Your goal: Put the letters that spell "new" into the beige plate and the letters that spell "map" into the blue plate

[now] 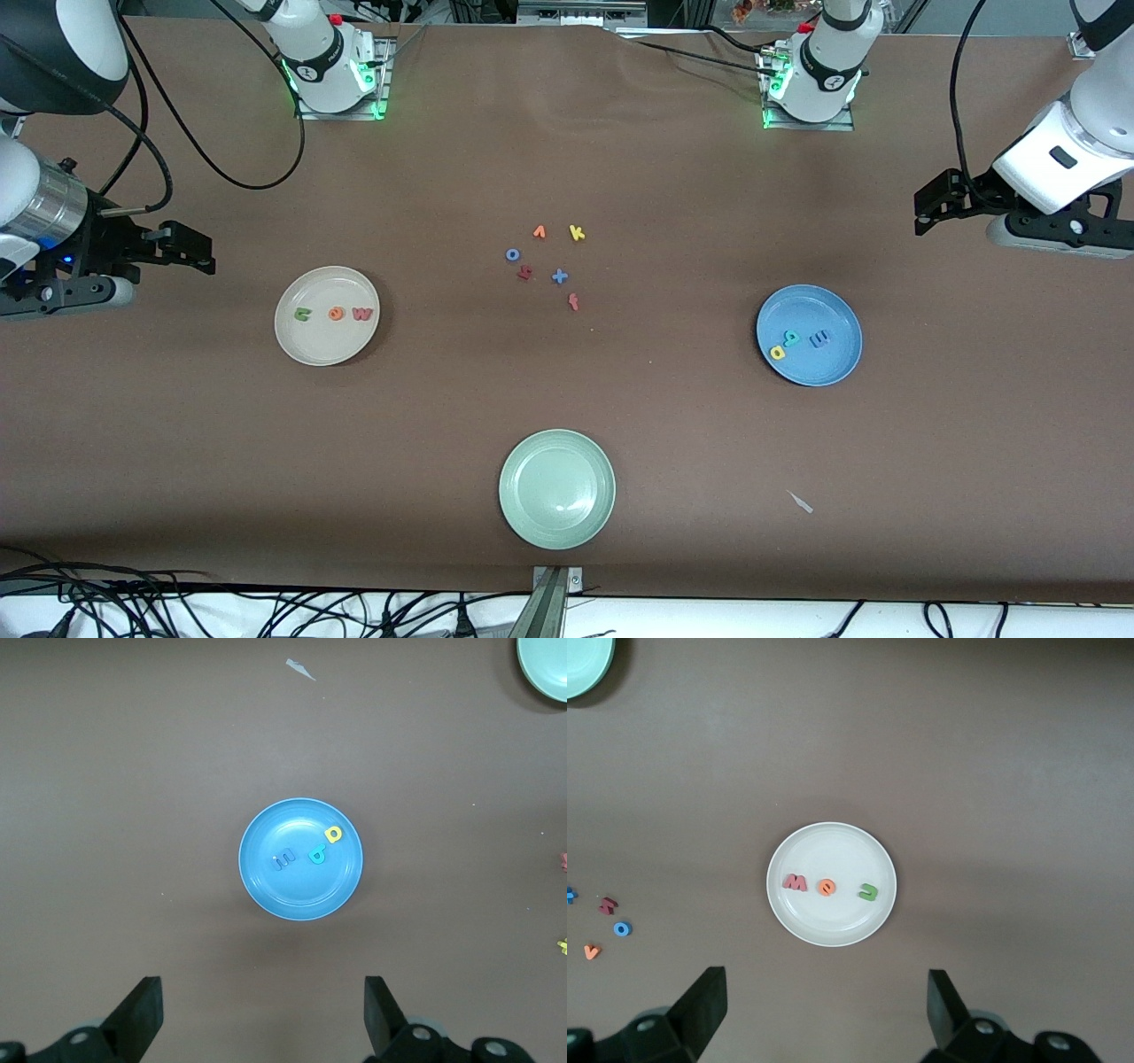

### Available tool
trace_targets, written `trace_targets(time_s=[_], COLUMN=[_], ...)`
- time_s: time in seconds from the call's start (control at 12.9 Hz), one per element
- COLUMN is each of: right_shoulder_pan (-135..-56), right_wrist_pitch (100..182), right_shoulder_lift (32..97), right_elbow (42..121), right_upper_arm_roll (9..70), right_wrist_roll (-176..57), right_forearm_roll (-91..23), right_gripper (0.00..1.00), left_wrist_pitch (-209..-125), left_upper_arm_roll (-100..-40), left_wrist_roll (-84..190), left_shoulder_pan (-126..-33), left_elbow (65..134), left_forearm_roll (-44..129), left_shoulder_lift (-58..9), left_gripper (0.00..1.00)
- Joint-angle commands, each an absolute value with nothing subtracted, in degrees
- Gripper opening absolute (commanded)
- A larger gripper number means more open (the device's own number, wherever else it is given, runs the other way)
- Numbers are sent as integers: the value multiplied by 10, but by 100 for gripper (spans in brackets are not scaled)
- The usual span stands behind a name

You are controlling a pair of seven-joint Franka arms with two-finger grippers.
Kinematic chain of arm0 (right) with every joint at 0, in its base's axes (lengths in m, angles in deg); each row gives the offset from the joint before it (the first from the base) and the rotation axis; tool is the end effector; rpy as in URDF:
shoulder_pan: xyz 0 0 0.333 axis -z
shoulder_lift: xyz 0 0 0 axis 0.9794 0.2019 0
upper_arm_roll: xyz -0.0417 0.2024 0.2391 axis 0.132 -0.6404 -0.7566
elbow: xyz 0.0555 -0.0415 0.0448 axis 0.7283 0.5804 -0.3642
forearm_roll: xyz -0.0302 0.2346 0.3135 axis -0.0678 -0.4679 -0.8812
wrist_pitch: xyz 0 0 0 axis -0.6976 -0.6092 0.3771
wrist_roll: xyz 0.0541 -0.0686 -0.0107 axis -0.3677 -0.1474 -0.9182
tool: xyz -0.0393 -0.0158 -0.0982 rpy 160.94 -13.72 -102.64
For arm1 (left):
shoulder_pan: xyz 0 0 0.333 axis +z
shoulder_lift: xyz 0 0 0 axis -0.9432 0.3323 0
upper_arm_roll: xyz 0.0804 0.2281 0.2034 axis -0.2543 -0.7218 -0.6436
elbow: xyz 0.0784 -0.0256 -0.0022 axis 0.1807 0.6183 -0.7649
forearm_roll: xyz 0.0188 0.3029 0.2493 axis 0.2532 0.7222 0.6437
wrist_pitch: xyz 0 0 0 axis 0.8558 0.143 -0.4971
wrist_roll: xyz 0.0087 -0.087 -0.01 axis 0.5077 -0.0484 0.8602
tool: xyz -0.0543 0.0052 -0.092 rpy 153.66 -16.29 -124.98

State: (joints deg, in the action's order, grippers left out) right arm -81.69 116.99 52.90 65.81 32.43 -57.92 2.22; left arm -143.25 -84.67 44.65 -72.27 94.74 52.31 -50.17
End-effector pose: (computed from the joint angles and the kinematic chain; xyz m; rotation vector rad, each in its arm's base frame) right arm 0.6162 0.0503 0.5642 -3.1231 -0.2191 0.0854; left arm 0.5548 -0.0471 0.5937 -3.1204 0.1828 0.0226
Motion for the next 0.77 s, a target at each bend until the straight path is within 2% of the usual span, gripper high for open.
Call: trace_targets(time_s=[0.0, 0.7], right_shoulder_pan=[-810, -807], right_wrist_pitch=[1158, 1159], right_shoulder_lift=[529, 529], right_elbow=[649, 649], right_upper_arm_roll=[325, 324], right_wrist_roll=[-596, -603], right_forearm_roll=[18, 16], right_gripper=[100, 100], left_wrist_pitch=[-1420, -1397], left_upper_arm_roll=[-840, -840], left_wrist_roll=[444, 446], left_shoulder_pan=[-713, -713], left_elbow=[931, 924], left_forearm_roll=[515, 515], left_shoulder_lift=[-506, -502], left_gripper=[100, 100])
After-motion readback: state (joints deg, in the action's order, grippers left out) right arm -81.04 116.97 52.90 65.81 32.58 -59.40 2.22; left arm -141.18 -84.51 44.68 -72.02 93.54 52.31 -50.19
